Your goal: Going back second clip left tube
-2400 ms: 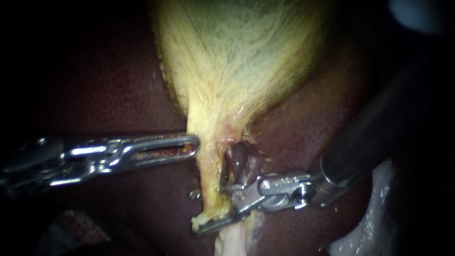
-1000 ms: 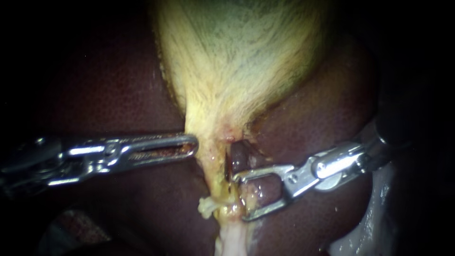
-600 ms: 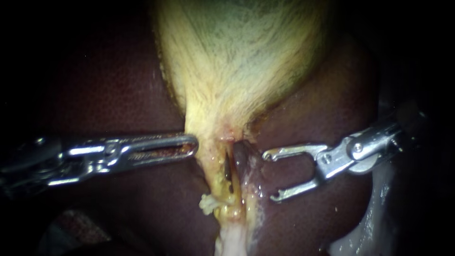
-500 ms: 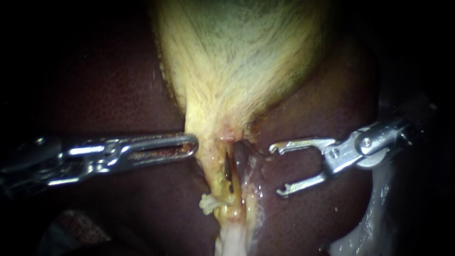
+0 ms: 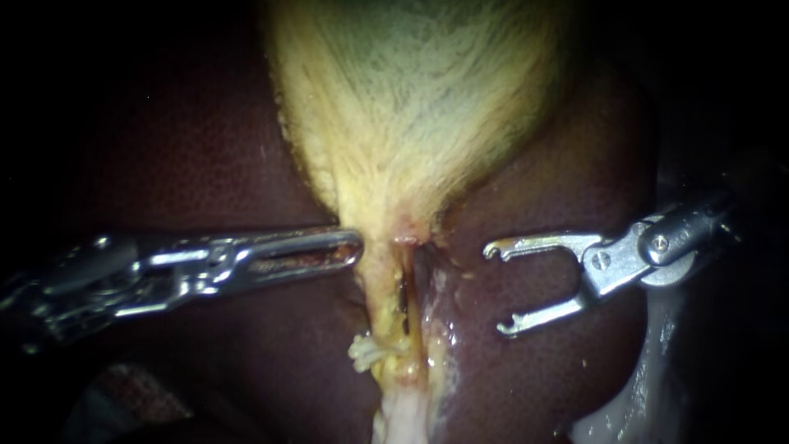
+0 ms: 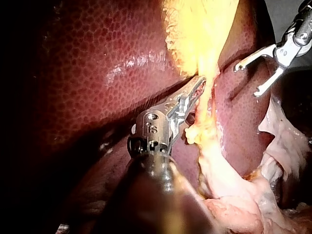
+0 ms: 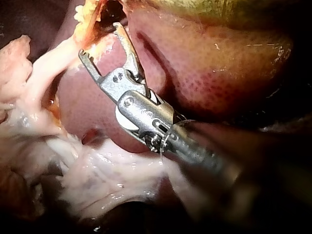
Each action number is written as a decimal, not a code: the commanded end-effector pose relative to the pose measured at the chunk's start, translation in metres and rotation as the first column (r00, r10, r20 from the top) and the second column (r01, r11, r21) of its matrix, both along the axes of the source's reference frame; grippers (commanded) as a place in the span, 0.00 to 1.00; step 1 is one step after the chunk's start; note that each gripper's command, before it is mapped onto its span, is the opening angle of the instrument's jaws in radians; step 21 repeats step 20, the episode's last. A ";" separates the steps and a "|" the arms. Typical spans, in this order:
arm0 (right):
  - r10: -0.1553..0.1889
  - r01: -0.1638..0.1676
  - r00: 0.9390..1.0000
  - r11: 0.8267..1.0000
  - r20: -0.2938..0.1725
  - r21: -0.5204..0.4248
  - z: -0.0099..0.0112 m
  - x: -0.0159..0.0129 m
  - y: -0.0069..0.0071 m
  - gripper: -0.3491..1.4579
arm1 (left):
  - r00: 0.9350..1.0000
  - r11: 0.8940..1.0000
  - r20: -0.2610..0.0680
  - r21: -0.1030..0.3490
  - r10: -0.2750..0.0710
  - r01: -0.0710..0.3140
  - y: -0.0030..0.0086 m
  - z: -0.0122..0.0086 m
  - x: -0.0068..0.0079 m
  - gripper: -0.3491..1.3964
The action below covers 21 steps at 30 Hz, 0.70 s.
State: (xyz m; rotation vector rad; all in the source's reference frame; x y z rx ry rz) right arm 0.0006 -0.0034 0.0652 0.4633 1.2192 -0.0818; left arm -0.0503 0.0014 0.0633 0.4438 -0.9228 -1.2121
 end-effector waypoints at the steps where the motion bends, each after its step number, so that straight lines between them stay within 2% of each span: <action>1: 0.000 0.000 1.000 1.000 0.000 0.000 0.0001 0.0000 -0.0001 0.52 | 1.000 1.000 -0.002 0.001 0.003 -0.003 -0.0001 0.0002 -0.0002 0.00; 21: 0.000 0.000 1.000 1.000 0.000 0.000 -0.0001 0.0000 -0.0001 0.52 | 1.000 1.000 -0.003 0.002 0.006 -0.006 -0.0003 0.0003 -0.0004 0.00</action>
